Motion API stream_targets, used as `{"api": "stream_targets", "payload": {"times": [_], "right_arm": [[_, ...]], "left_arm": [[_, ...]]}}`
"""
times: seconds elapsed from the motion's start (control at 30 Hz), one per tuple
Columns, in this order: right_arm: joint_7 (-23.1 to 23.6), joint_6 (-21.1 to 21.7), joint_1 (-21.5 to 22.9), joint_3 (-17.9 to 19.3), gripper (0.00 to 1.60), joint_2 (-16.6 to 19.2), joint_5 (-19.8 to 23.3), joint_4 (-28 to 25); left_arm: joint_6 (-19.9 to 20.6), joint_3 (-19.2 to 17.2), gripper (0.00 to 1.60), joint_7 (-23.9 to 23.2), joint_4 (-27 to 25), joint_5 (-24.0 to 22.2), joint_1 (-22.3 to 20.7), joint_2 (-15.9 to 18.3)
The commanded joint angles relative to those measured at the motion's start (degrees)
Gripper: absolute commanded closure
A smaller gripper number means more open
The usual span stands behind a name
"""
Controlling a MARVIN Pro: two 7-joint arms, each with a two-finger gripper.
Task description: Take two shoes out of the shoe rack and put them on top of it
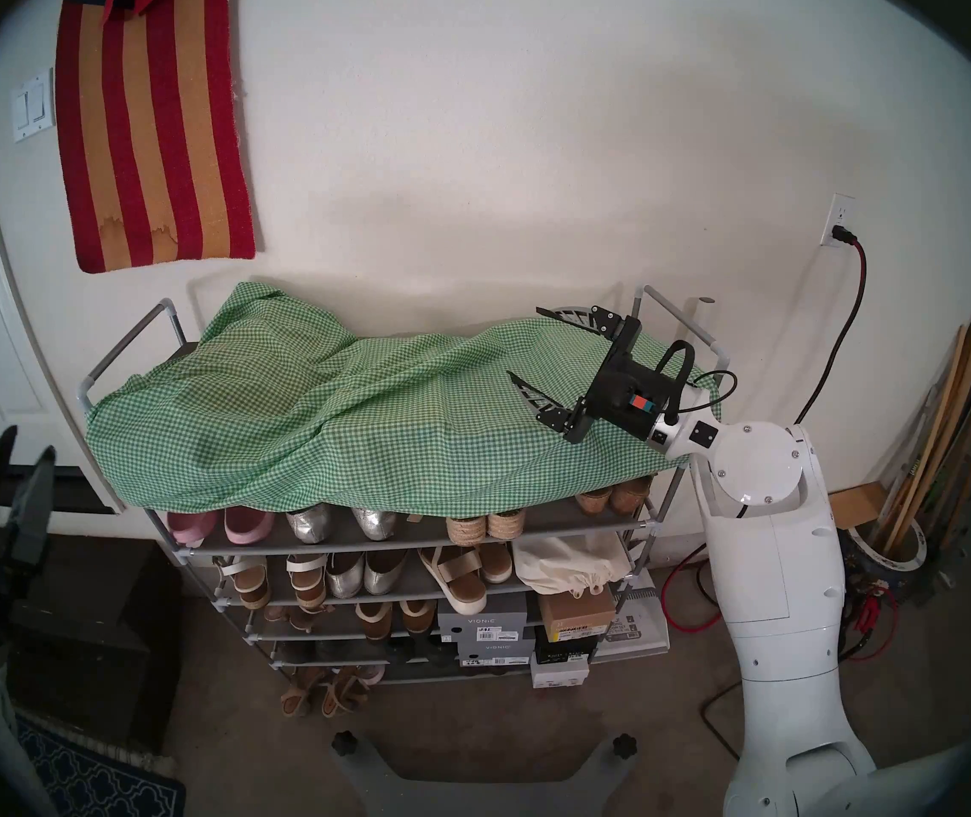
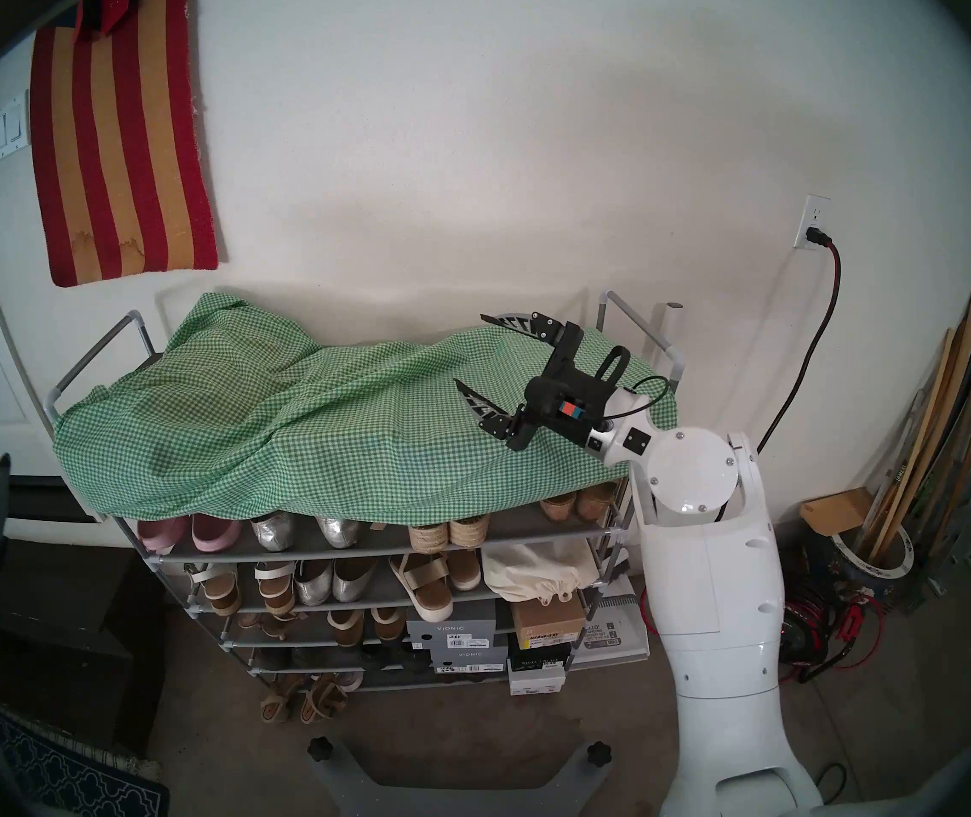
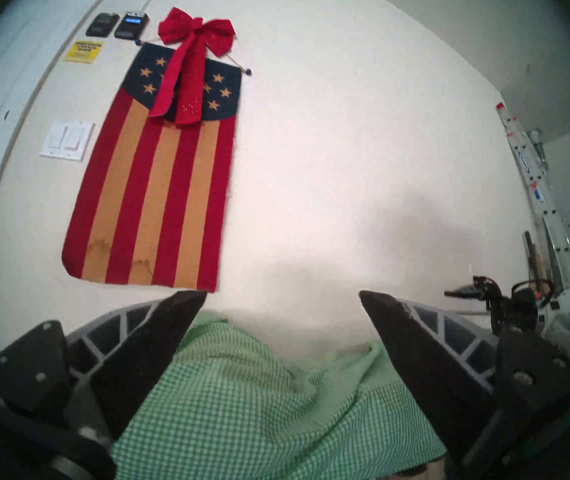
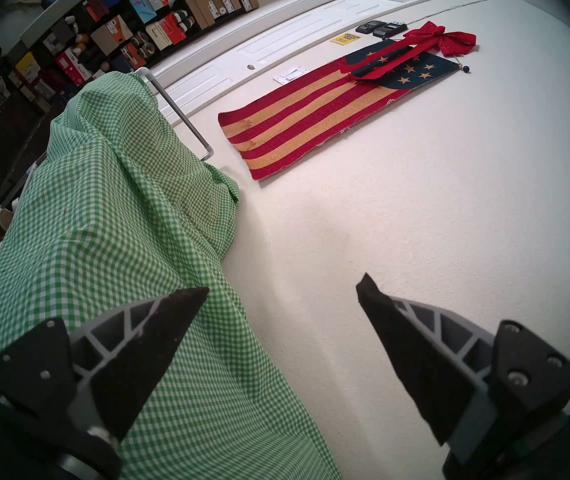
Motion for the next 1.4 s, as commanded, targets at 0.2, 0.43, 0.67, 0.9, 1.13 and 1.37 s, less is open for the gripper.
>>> {"api": "stream_targets", "payload": {"times": [0.2, 0.43, 0.67, 0.9, 1.13, 1.37], "right_arm": [[0.00, 0.01, 0.00, -0.02, 0.00, 0.03, -0.10, -0.01], [0.00, 0.01, 0.00, -0.02, 0.00, 0.03, -0.10, -0.01], [0.00, 0.01, 0.00, -0.02, 0.00, 0.03, -0.09, -0.01], [0.00, 0.01, 0.00, -0.02, 0.00, 0.03, -0.10, -0.01], [0.00, 0.02, 0.00, -0.02, 0.00, 0.03, -0.10, -0.01], [0.01, 0.00, 0.00, -0.02, 0.00, 0.03, -0.07, 0.00]], "left_arm": [[-7.09, 4.71, 0.00, -4.34, 5.63, 9.66, -0.91, 2.60], [-6.99, 7.17, 0.00, -3.40, 7.73, 14.24, -2.06, 3.98], [-11.82, 9.58, 0.00, -5.07, 9.98, 18.94, -2.02, 2.26], [-13.58, 9.68, 0.00, -3.24, 10.35, 19.35, -3.41, 0.42], [-13.78, 9.70, 0.00, -3.13, 10.38, 19.50, -3.48, 0.35], [-12.80, 6.75, 0.00, -6.69, 3.83, 17.92, -0.25, 2.76]]}}
